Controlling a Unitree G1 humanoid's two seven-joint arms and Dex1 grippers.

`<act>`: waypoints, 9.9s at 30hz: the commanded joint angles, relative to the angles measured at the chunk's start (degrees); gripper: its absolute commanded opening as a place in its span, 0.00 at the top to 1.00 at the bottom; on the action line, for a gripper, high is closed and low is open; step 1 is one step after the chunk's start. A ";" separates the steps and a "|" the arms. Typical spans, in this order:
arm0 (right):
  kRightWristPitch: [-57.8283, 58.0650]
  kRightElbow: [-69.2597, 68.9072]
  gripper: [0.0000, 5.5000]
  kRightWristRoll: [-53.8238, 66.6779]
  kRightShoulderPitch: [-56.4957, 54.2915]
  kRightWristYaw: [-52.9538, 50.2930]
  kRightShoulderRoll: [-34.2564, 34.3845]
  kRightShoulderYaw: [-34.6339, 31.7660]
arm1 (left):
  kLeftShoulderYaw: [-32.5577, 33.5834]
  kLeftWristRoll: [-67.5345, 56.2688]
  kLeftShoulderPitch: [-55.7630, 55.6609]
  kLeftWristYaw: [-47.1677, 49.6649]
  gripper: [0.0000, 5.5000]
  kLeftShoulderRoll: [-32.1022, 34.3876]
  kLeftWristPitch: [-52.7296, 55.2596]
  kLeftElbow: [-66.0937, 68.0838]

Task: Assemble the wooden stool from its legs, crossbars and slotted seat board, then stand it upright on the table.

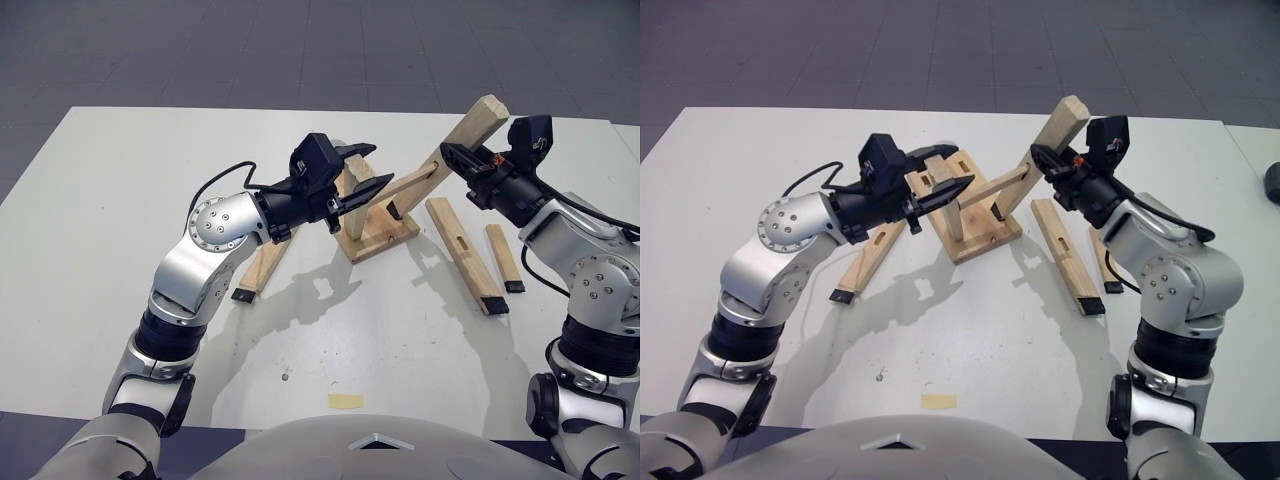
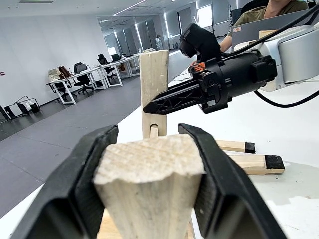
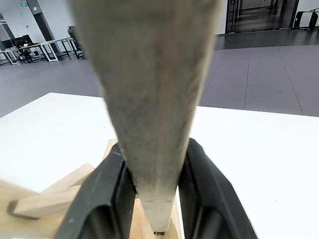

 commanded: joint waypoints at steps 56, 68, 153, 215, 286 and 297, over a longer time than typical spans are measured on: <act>13.39 1.27 0.82 5.53 -1.73 -3.55 1.13 -3.09 | 5.99 2.81 0.74 -4.92 0.02 5.59 5.59 -0.52; 8.45 3.61 0.82 -3.94 4.50 -4.49 1.02 8.49 | 4.55 4.43 1.11 -4.03 0.02 3.77 4.93 -0.46; -29.31 3.67 0.02 2.02 -4.31 -4.72 11.71 -8.87 | 1.14 -2.78 3.28 1.74 0.02 -2.59 6.25 2.42; 4.51 -14.10 0.02 -19.98 9.13 -28.57 26.98 -12.48 | 8.48 4.78 3.29 4.02 0.02 -3.70 3.18 8.91; -24.65 24.27 0.63 -29.43 34.09 17.30 -6.53 1.81 | 15.49 8.90 6.65 11.52 0.02 -3.69 0.35 9.07; -27.55 27.96 0.76 -30.54 30.78 15.31 -6.03 2.68 | 14.57 8.63 5.03 11.34 0.02 -5.20 -0.65 10.63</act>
